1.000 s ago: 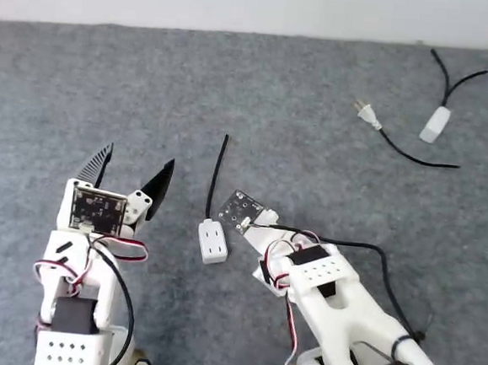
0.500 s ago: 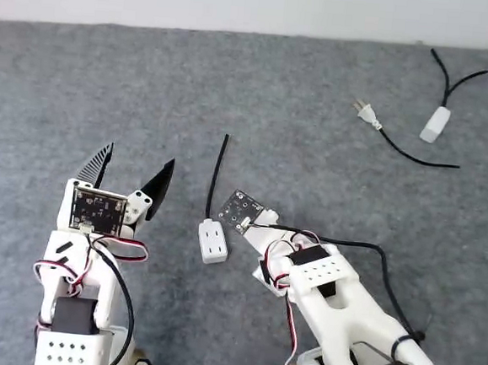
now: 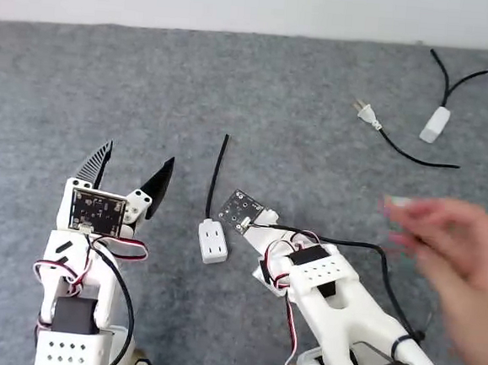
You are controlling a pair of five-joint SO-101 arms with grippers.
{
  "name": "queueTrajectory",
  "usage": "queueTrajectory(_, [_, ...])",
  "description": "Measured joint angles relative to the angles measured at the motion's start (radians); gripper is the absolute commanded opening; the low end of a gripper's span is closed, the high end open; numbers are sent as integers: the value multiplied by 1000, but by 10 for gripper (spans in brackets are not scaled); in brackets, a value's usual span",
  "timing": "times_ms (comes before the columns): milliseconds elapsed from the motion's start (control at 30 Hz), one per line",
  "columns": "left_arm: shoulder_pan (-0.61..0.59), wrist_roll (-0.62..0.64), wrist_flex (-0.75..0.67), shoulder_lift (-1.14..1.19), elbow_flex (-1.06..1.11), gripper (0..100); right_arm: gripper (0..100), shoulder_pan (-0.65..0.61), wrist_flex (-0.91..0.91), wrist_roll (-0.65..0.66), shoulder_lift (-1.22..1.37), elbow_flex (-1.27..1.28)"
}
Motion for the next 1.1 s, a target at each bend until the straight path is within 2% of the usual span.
queueTrajectory(1100, [0, -28, -2, 0, 0, 331, 9, 0, 0, 0, 0, 0])
